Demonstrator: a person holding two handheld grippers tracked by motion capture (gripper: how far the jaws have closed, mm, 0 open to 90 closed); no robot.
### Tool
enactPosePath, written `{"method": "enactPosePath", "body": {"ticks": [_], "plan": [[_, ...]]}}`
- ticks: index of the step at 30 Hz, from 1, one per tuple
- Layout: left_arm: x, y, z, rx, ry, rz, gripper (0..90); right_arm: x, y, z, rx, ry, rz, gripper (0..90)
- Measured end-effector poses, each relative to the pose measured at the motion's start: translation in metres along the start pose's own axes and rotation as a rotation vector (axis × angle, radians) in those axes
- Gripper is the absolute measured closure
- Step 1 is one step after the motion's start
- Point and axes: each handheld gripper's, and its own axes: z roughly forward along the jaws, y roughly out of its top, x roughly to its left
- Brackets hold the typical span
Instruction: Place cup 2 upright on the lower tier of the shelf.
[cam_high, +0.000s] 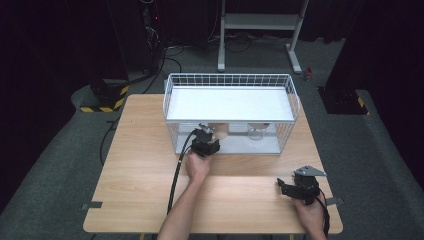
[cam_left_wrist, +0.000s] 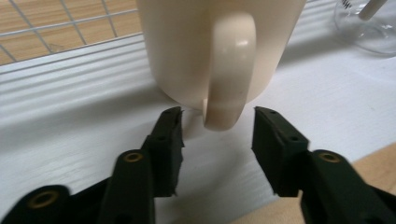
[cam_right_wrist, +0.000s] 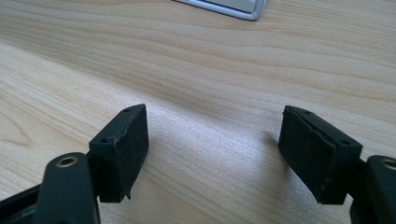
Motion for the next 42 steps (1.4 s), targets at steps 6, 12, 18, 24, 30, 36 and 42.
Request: {"method": "enactPosePath", "body": {"ticks": [6, 12, 18, 24, 30, 36, 42], "plan": [[0.0, -0.006, -0.011, -0.027, -0.011, 0.025, 43.2, 0.0, 0.0, 0.0, 0.0, 0.0, 0.0, 24.6], [-0.001, -0.011, -0.022, -0.049, -0.014, 0.04, 40.0, 0.0, 0.0, 0.0, 0.0, 0.0, 0.0, 24.5], [0.0, -0.013, -0.03, -0.059, -0.022, 0.051, 38.3, 0.0, 0.0, 0.0, 0.0, 0.0, 0.0, 24.5], [0.0, -0.013, -0.04, -0.077, -0.033, 0.066, 36.6, 0.0, 0.0, 0.0, 0.0, 0.0, 0.001, 24.5], [0.002, -0.013, -0.047, -0.09, -0.044, 0.059, 36.0, 0.0, 0.0, 0.0, 0.0, 0.0, 0.0, 24.5], [0.006, -0.016, -0.054, -0.096, -0.052, 0.055, 35.8, 0.0, 0.0, 0.0, 0.0, -0.001, 0.001, 24.6], [0.013, -0.019, -0.067, -0.112, -0.056, 0.05, 35.5, 0.0, 0.0, 0.0, 0.0, -0.001, 0.0, 24.6]]}}
